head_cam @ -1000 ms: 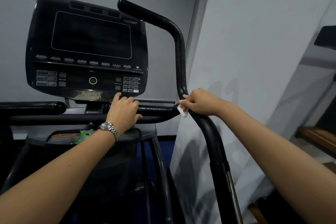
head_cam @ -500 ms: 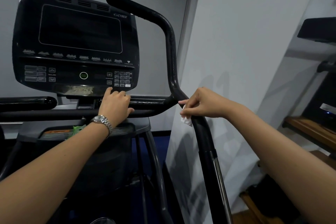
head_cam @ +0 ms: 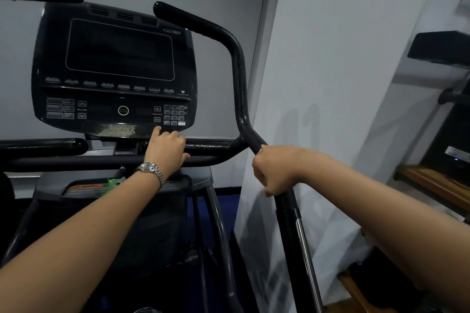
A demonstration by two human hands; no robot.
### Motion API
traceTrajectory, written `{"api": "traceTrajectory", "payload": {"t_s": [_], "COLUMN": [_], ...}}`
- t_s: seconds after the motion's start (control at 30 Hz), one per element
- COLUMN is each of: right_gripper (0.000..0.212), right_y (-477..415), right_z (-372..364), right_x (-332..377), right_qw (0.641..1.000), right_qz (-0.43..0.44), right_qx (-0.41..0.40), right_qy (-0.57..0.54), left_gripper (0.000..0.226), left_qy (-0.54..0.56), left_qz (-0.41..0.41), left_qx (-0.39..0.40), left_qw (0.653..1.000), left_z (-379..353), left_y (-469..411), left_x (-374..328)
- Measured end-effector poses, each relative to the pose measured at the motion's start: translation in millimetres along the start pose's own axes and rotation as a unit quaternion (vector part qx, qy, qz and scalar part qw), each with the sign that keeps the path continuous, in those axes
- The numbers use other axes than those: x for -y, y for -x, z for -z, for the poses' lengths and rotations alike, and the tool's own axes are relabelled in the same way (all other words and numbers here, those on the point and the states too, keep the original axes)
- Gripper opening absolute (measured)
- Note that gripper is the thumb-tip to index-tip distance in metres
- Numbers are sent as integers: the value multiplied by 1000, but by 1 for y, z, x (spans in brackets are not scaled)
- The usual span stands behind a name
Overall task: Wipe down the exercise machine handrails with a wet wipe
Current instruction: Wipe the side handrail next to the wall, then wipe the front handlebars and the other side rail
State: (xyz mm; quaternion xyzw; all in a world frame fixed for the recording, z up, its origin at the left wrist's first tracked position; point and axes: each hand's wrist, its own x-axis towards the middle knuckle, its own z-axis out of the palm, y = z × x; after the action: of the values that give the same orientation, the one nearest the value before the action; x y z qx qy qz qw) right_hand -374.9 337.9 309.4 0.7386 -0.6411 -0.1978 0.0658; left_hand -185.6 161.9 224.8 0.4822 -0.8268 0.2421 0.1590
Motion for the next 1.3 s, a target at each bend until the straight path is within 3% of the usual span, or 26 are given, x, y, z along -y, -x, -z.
{"api": "traceTrajectory", "payload": {"t_s": [0.07,0.2,0.37,0.43,0.53,0.6,0.7,0.8,0.9,1.13,1.3], "right_gripper": [6,14,18,13,12,7,5,6,8,5,24], "right_y": [7,11,-7,-19,-35,-44,-56,-66,-72,-80,-73], "right_z": [5,17,27,25,13,0,-20,-32,-38,-47,-49], "right_x": [4,7,12,20,40,58,76,85,91,101,100], "right_qw": [999,996,962,912,789,724,627,565,479,367,321], "right_qz": [-1,12,2,-27,-87,-127,-167,-205,-233,-243,-145], "right_qx": [26,49,-114,-202,-302,-354,-380,-372,-350,-274,-224], "right_qy": [-18,-77,-247,-356,-528,-578,-660,-708,-770,-856,-909], "left_gripper": [42,43,50,54,57,49,21,17,11,30,19], "left_qy": [4,4,31,55,136,213,417,576,639,545,609], "left_qz": [-1,-4,-9,-12,-16,-17,4,61,73,-176,-119], "left_qx": [-1,6,20,26,16,-34,-139,-90,-58,-41,-28], "left_qw": [1000,1000,999,998,990,976,898,810,764,819,784], "left_z": [0,0,2,4,9,11,22,37,37,27,11], "left_y": [0,-1,2,5,10,16,27,42,52,69,68], "left_x": [1,2,6,10,16,20,23,15,7,-9,-13]}}
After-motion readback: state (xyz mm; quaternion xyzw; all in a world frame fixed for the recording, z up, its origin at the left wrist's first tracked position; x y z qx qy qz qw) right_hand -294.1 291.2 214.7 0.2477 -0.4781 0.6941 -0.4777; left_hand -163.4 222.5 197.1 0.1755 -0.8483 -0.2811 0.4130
